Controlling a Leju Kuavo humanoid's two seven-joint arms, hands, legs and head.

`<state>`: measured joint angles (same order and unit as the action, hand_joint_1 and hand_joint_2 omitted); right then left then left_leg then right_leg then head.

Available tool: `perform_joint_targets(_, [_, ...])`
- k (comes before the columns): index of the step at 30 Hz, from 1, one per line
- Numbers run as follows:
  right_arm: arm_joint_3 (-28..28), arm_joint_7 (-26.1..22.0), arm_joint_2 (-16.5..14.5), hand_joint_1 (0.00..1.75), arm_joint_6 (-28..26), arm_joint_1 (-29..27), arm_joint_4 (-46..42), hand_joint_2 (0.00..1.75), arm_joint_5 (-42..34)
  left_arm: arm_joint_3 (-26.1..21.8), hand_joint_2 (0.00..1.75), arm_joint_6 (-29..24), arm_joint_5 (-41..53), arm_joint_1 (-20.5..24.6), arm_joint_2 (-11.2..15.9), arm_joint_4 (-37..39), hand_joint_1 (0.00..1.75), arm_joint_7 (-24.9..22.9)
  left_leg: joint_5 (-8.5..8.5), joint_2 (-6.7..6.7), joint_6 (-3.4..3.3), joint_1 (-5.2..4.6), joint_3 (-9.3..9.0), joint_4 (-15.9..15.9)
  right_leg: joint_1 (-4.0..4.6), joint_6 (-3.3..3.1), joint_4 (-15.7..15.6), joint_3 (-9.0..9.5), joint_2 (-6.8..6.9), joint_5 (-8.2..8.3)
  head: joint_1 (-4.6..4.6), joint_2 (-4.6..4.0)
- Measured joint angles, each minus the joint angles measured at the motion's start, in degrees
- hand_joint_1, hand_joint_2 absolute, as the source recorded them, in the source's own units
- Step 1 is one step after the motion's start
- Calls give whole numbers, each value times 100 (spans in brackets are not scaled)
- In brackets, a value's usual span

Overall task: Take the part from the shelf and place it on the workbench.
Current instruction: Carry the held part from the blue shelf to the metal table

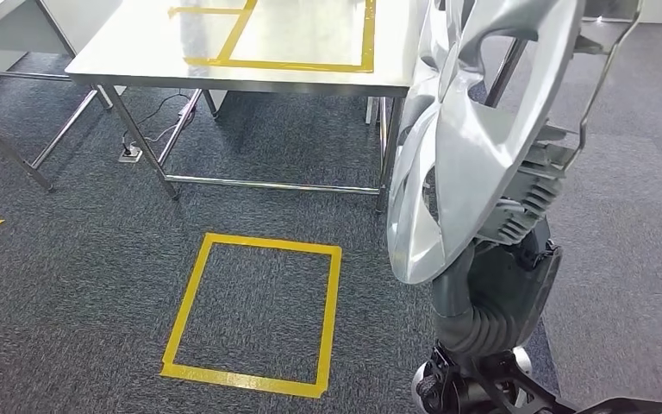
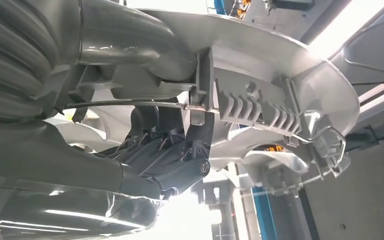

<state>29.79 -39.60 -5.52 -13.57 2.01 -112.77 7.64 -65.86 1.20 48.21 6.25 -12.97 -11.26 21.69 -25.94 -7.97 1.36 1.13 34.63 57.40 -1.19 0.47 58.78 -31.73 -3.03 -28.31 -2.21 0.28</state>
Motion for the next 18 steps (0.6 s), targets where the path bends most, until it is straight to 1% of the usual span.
perform_joint_targets(1, [8, 0, -1, 175, -6, -2, -2, 175, 0, -1, 175, 4, -2, -4, 2, 0, 0, 0, -55, 145, 25, -12, 55, 86, -4, -37, -16, 15, 73, 11, -7, 0])
perform_joint_targets(2, [14, 0, -1, 175, -17, -10, -7, 175, 0, -2, 175, 12, -8, -2, 3, 0, 0, 0, -179, 343, 41, -27, 171, 304, -9, -71, -31, 23, 157, 16, -16, 0])
perform_joint_targets(3, [16, 0, 2, 175, -30, -25, -10, 175, 1, -3, 175, 20, -16, 3, 4, 0, 0, 1, -355, 564, 50, -40, 340, 645, -4, -98, -35, 27, 244, 13, -22, 0])
perform_joint_targets(4, [16, 0, 5, 175, -43, -44, -14, 175, 3, -4, 175, 29, -24, 8, 3, 0, 0, 1, -544, 697, 57, -44, 548, 1065, 7, -117, -35, 26, 333, 4, -30, -1])
perform_joint_targets(5, [15, 0, 8, 175, -54, -63, -16, 175, 4, -5, 175, 37, -30, 9, 2, 0, 0, 1, -684, 748, 63, -41, 739, 1446, 17, -128, -34, 26, 424, -2, -29, -1])
perform_joint_targets(6, [15, 0, 10, 175, -61, -75, -16, 175, 5, -6, 175, 42, -33, 5, 1, 0, 0, 1, -730, 765, 64, -40, 847, 1663, 23, -133, -34, 26, 510, -8, -28, -1])
perform_joint_targets(7, [15, 0, 10, 175, -68, -82, -16, 175, 5, -8, 175, 45, -34, -1, 0, 0, 0, 1, -667, 778, 61, -40, 835, 1648, 27, -133, -34, 30, 589, -14, -30, -1])
perform_joint_targets(8, [16, 0, 10, 175, -73, -85, -16, 175, 5, -11, 175, 46, -36, -5, 1, 0, 0, 1, -514, 811, 50, -44, 686, 1380, 30, -129, -34, 40, 662, -23, -30, 0])
perform_joint_targets(9, [16, 0, 10, 175, -77, -86, -18, 175, 5, -15, 175, 48, -38, -6, 3, 0, 0, 2, -326, 910, 28, -55, 439, 947, 35, -121, -34, 57, 728, -35, -31, 1])
perform_joint_targets(10, [17, -1, 11, 175, -77, -89, -21, 175, 5, -19, 175, 50, -38, 2, 7, 0, 0, 2, -187, 1030, 1, -79, 197, 526, 52, -101, -32, 73, 789, -52, -30, 1])
perform_joint_targets(11, [18, -1, 11, 175, -77, -92, -27, 175, 5, -21, 175, 54, -38, 13, 9, 0, 0, 5, -100, 1123, -31, -103, 20, 210, 65, -78, -32, 89, 843, -70, -26, 0])
perform_joint_targets(12, [19, -1, 12, 175, -77, -95, -33, 175, 5, -23, 175, 57, -38, 23, 11, 0, 0, 8, -73, 1177, -61, -126, -68, 45, 76, -52, -32, 103, 892, -85, -24, 0])
perform_joint_targets(13, [20, -1, 13, 175, -77, -98, -38, 175, 5, -25, 175, 59, -38, 28, 14, 0, 0, 10, -86, 1147, -87, -145, -69, 14, 82, -22, -40, 118, 945, -94, -22, 0])
perform_joint_targets(14, [21, 0, 12, 175, -77, -98, -43, 175, 6, -28, 175, 61, -38, 25, 16, 0, 0, 13, -74, 1074, -117, -147, -63, 0, 79, 6, -55, 141, 1002, -101, -23, 0])
perform_joint_targets(15, [22, 1, 13, 175, -80, -98, -48, 175, 9, -31, 175, 62, -38, 18, 17, 0, 0, 14, -60, 1006, -149, -132, -77, -18, 73, 41, -50, 159, 987, -123, -21, 0])
perform_joint_targets(16, [23, 0, 15, 175, -94, -105, -59, 175, 21, -32, 175, 64, -38, 14, 18, 0, 0, 19, -41, 939, -183, -109, -95, -37, 64, 75, 11, 151, 888, -183, -18, 0])
perform_joint_targets(17, [24, 0, 23, 175, -129, -118, -77, 175, 52, -33, 175, 67, -37, 14, 17, 0, 0, 26, -20, 881, -214, -83, -116, -56, 55, 105, 181, 90, 735, -298, -10, 0])
perform_joint_targets(18, [28, 0, 39, 175, -189, -132, -99, 175, 102, -32, 175, 71, -34, 14, 15, 0, 0, 32, -7, 825, -234, -61, -127, -63, 43, 131, 485, -45, 548, -466, 3, 1])
